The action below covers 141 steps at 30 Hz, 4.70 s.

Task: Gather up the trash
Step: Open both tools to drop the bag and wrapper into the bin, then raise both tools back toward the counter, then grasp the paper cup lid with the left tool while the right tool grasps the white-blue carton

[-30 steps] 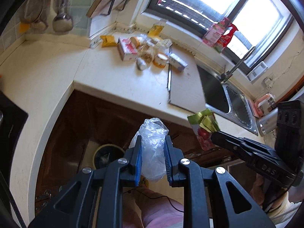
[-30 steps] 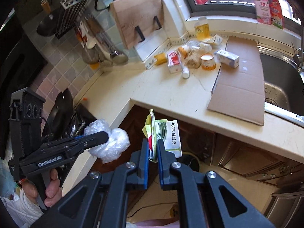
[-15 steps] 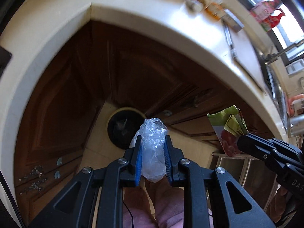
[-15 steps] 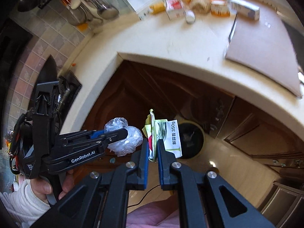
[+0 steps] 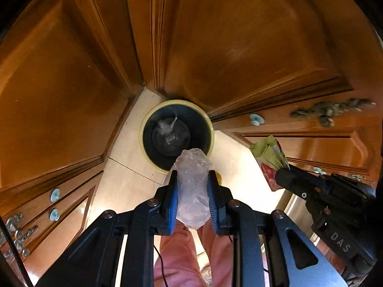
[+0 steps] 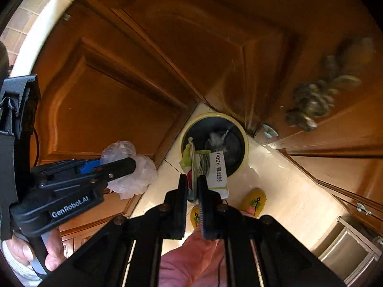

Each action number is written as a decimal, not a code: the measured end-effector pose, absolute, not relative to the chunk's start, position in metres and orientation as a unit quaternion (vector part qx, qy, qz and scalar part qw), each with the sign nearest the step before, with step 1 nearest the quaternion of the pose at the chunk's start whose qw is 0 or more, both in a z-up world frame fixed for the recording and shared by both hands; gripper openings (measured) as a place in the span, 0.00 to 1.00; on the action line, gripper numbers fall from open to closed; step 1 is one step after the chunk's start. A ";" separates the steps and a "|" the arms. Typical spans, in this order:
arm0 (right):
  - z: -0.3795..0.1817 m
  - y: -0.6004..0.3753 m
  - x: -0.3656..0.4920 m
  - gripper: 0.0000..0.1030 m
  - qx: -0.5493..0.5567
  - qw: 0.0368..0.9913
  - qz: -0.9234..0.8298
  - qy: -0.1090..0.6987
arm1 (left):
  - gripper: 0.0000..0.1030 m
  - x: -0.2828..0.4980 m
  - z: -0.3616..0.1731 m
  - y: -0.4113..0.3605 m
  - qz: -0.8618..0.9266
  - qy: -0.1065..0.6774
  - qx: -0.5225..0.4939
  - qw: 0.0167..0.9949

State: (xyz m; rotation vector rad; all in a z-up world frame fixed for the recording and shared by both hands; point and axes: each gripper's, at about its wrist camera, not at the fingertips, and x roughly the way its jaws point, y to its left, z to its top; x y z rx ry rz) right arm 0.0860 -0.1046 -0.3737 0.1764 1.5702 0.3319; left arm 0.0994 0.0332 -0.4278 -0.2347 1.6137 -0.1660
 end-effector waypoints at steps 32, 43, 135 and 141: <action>-0.386 -0.055 0.108 0.23 0.018 0.697 0.148 0.701 | 0.70 0.105 -0.439 0.065 -0.018 0.721 -0.083 0.688; -0.333 -0.067 0.086 0.43 0.038 0.717 0.152 0.679 | 0.72 0.079 -0.361 0.069 -0.029 0.680 -0.049 0.731; -0.185 -0.337 0.337 0.37 -0.067 0.821 0.184 0.536 | 0.96 0.365 -0.152 -0.202 -0.062 0.560 -0.058 0.824; -0.173 -0.366 0.328 0.34 -0.009 0.839 0.162 0.519 | 0.96 0.382 -0.167 -0.217 -0.058 0.569 -0.053 0.819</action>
